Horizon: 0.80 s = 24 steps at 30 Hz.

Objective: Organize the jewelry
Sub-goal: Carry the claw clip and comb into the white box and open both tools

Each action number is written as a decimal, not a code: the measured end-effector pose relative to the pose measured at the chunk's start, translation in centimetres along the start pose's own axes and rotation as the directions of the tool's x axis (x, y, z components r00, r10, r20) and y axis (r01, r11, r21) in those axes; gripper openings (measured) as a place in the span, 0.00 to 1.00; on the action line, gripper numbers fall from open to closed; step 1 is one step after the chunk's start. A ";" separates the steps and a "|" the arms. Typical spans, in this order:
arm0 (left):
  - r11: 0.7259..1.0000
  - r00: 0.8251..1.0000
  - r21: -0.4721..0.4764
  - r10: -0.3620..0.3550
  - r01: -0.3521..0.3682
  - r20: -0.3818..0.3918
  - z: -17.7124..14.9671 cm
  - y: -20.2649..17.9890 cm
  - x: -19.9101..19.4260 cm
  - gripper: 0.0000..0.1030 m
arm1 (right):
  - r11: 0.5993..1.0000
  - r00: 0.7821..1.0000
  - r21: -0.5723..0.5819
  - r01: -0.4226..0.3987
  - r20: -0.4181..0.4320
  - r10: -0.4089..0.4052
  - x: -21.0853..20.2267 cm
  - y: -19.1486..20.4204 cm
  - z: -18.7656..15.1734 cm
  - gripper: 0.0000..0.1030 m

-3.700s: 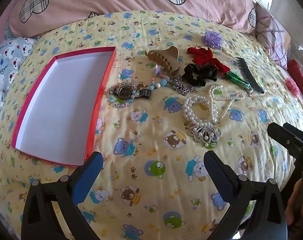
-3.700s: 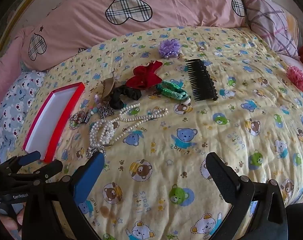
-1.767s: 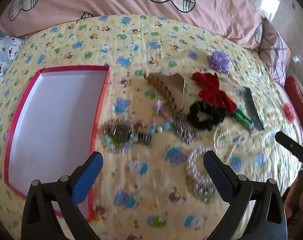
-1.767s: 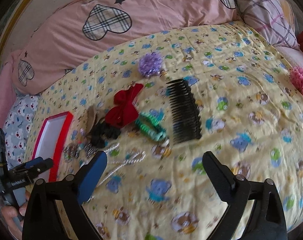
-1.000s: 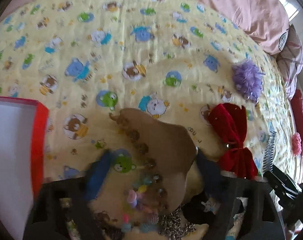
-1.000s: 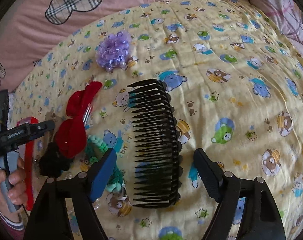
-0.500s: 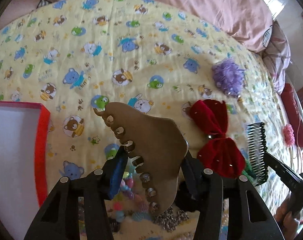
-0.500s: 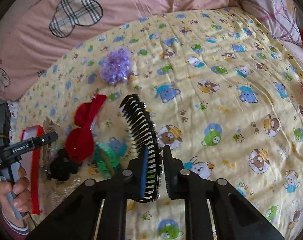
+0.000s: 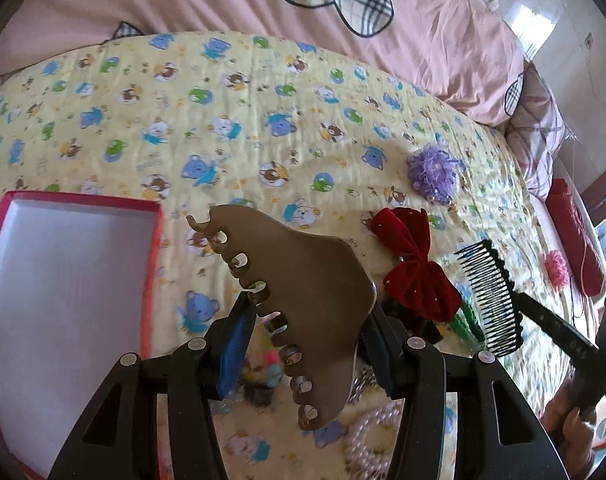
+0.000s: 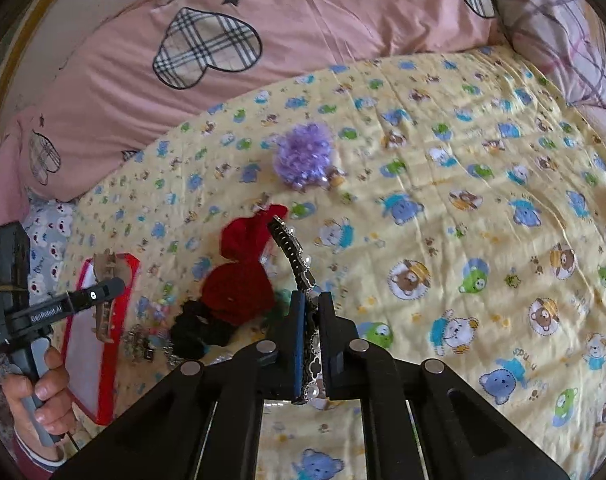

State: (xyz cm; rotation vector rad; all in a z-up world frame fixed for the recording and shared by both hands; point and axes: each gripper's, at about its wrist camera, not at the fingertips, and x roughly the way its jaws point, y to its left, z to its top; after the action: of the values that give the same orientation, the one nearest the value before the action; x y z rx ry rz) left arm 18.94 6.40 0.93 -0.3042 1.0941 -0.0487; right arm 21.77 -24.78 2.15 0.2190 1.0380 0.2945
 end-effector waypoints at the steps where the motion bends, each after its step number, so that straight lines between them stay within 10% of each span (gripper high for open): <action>1: 1.000 1.000 -0.006 0.001 -0.001 0.008 -0.4 0.4 -0.8 0.50 | 1.000 1.000 -0.001 -0.009 0.006 0.009 -0.2 0.4 0.1 0.05; 24: 0.992 0.993 -0.120 0.058 -0.045 0.105 -4.5 10.4 -11.6 0.50 | 0.954 0.964 -0.147 -0.263 -0.079 0.253 3.7 15.8 -1.0 0.03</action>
State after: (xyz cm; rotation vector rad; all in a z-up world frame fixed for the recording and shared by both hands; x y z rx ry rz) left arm 8.52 17.60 6.28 -0.3801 0.9984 0.0779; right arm 20.49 -8.65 3.68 0.2055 1.0397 0.6207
